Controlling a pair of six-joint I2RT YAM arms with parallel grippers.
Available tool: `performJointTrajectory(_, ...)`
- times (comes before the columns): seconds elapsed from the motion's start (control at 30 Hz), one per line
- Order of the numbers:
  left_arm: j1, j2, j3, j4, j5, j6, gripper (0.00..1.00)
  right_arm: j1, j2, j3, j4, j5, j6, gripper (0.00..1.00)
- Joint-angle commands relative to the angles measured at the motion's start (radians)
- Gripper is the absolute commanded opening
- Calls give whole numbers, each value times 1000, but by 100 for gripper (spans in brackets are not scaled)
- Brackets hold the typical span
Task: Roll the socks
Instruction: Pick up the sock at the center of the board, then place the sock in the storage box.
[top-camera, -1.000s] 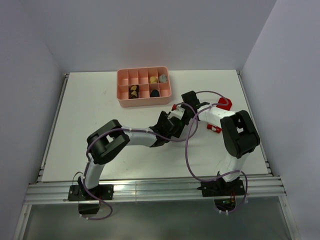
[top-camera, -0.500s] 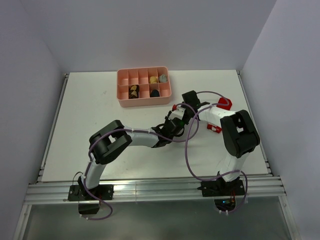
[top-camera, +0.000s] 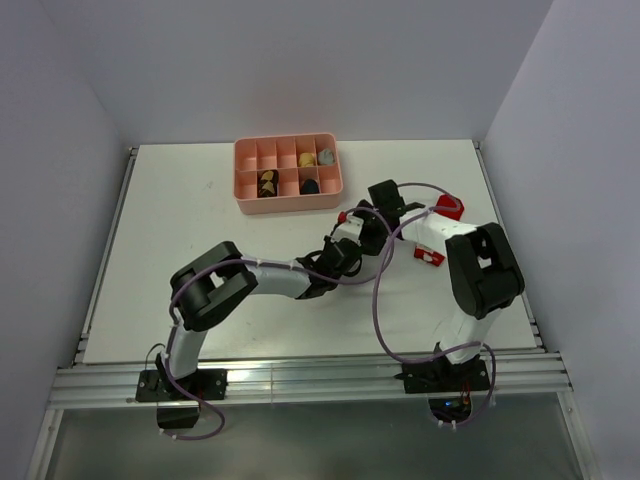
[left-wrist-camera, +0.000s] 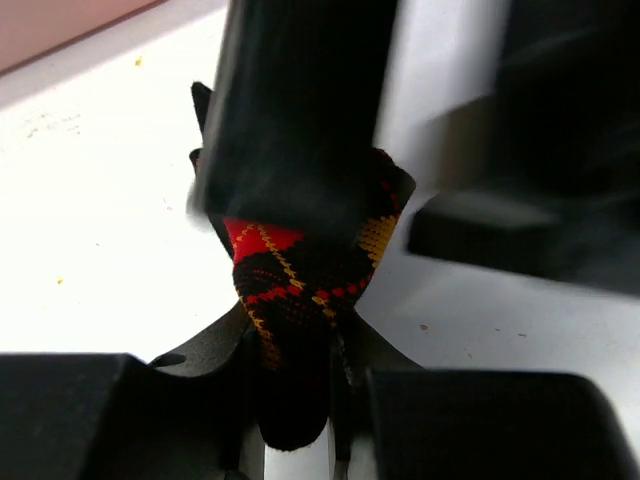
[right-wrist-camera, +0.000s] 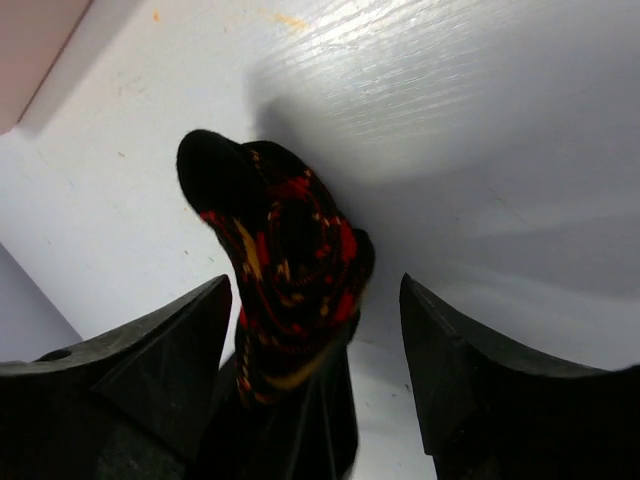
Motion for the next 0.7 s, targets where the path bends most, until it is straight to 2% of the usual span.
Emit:
performJointTrajectory(0.0, 37, -16, -45, -120, 69, -56, 0, -33, -100, 30, -53, 14, -38, 76)
performJointTrajectory(0.17, 100, -92, -97, -126, 121, -96, 0, -111, -192, -8, -61, -4, -63, 78)
performJointTrajectory(0.33, 140, -220, -154, -161, 11, -134, 0, -211, -281, -91, -38, -61, -123, 78)
performJointTrajectory(0.43, 175, -309, -119, -233, -26, -125, 0, -255, -360, -143, -21, -96, -170, 78)
performJointTrajectory(0.67, 330, -439, -53, -244, 4, -34, 0, -263, -491, -226, 3, -129, -262, 78)
